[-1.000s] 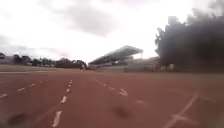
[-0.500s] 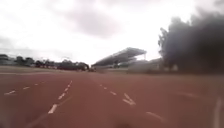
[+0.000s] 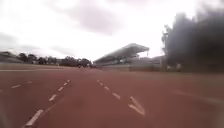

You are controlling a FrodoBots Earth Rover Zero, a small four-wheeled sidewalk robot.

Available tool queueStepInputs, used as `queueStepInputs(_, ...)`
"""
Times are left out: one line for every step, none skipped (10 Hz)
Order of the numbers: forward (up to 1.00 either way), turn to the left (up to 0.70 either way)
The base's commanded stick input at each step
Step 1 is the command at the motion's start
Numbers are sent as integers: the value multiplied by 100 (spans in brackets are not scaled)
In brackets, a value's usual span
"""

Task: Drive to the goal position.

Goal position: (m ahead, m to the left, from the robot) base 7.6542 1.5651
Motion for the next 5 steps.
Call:
queueStepInputs(100,-1)
queueStepInputs(100,-1)
queueStepInputs(100,-1)
queueStepInputs(100,-1)
queueStepInputs(100,-1)
